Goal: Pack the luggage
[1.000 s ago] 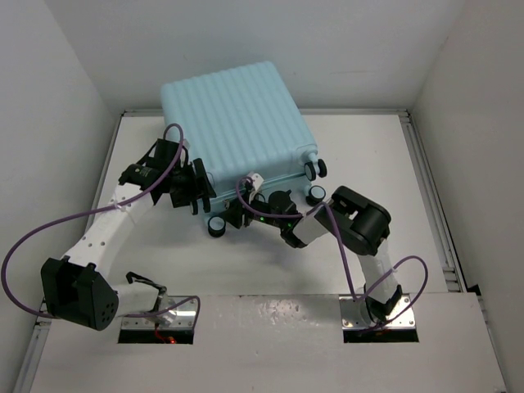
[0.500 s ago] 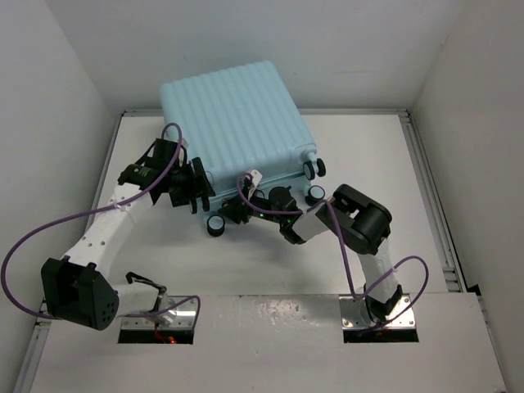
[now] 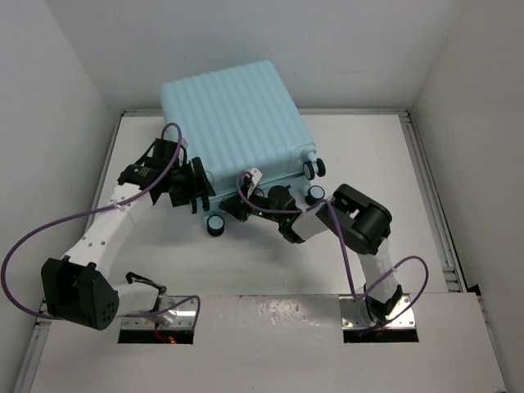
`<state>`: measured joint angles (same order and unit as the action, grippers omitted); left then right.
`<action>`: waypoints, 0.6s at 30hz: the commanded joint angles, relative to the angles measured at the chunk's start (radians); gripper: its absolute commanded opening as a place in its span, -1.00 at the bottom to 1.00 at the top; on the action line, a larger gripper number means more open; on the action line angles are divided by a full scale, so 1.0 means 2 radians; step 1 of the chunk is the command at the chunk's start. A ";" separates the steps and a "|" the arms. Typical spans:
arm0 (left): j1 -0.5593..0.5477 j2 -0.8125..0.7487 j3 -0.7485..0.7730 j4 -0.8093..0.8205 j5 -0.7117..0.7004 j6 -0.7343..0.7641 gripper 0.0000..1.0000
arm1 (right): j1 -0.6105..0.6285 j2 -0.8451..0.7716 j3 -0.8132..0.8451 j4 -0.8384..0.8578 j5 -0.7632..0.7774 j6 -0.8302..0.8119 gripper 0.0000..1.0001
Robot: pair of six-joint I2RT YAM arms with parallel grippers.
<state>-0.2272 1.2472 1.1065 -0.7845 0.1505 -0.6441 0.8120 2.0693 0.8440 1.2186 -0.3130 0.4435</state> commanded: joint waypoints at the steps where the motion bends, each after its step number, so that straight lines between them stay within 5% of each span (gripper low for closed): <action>1: 0.009 0.022 -0.025 -0.017 -0.013 -0.005 -0.77 | -0.013 -0.028 0.034 0.202 0.075 -0.009 -1.00; 11: 0.009 0.032 -0.015 -0.026 -0.045 -0.010 -0.89 | 0.015 -0.075 -0.009 0.196 0.199 -0.147 -1.00; 18: 0.009 0.037 -0.010 -0.030 -0.045 -0.010 -0.94 | 0.041 -0.133 -0.033 0.104 0.317 -0.199 -1.00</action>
<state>-0.2272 1.2625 1.1152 -0.7815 0.1421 -0.6491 0.9131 1.9240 0.7551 1.1385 0.0494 0.1524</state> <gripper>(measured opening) 0.681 0.003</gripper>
